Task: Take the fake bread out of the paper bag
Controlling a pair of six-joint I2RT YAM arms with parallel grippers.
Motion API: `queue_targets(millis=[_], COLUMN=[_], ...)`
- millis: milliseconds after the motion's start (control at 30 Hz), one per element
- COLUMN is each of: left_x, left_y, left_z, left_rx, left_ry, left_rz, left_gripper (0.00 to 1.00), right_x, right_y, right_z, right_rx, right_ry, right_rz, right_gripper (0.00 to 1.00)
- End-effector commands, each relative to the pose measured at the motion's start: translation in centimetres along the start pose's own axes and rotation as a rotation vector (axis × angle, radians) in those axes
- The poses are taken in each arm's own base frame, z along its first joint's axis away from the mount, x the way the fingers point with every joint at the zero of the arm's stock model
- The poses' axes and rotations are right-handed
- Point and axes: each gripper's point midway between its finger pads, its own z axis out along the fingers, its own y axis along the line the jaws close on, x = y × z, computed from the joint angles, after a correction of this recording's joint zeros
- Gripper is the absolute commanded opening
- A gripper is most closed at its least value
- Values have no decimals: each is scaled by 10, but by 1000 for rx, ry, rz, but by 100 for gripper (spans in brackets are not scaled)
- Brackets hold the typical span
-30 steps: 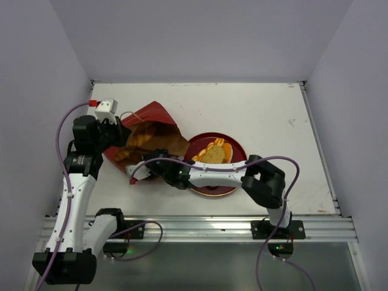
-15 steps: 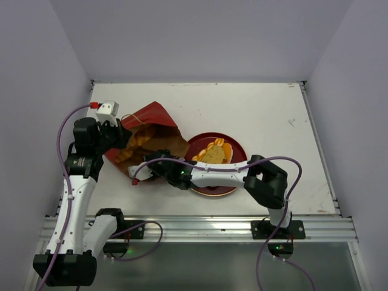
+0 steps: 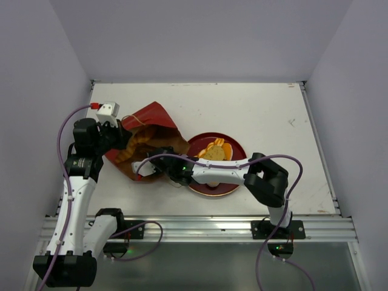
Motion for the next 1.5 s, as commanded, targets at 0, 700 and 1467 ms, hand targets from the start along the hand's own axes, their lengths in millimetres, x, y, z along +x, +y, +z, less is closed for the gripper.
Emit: queue_targets(millis=[0, 700, 1467], left_x=[-2, -12, -21], left_y=[-3, -13, -25], left_z=[-3, -6, -6], left_rx=[17, 65, 131], left_ry=[-10, -26, -29], left_rz=[10, 4, -13], left_gripper=[0, 0, 0], right_x=[-17, -14, -19], right_y=[-32, -37, -34], right_z=[-16, -8, 3], right_rx=[70, 115, 185], right_ry=[-66, -74, -103], right_rz=[7, -216, -358], right_gripper=[47, 47, 46])
